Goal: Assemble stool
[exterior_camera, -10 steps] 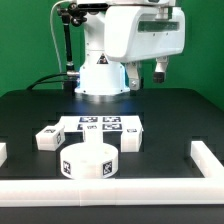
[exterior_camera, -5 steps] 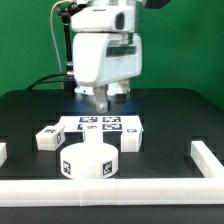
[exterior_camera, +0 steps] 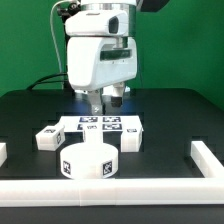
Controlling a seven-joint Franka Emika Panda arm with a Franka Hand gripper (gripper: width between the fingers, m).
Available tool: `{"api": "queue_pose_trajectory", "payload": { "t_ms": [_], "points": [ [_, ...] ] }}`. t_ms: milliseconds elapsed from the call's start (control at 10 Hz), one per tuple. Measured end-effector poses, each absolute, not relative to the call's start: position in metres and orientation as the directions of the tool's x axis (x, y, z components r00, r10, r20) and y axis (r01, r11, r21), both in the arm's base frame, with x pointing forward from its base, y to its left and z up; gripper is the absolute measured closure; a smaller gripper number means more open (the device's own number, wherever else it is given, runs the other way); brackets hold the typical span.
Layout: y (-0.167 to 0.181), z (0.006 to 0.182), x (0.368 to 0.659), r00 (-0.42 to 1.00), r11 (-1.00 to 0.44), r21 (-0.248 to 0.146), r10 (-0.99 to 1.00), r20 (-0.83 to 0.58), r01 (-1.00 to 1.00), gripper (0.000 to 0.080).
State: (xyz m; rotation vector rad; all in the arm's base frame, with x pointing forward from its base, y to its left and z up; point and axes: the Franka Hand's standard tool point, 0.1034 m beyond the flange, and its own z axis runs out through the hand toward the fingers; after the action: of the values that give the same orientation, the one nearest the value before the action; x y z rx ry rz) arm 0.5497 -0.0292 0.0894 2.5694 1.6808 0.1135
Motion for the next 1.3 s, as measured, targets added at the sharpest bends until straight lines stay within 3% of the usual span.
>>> {"api": "queue_pose_trajectory", "payload": {
  "t_ms": [200,500,1300],
  "points": [
    [-0.037,0.064,0.539,0.393,-0.394,0.099,0.919,0.031,0.914,0.0150],
    [-0.040,0.041,0.534,0.397,-0.398,0.084,0.917,0.032,0.914,0.0150],
    [-0.040,0.020,0.526,0.404,-0.405,0.049,0.914,0.024,0.913,0.0150]
  ]
}}
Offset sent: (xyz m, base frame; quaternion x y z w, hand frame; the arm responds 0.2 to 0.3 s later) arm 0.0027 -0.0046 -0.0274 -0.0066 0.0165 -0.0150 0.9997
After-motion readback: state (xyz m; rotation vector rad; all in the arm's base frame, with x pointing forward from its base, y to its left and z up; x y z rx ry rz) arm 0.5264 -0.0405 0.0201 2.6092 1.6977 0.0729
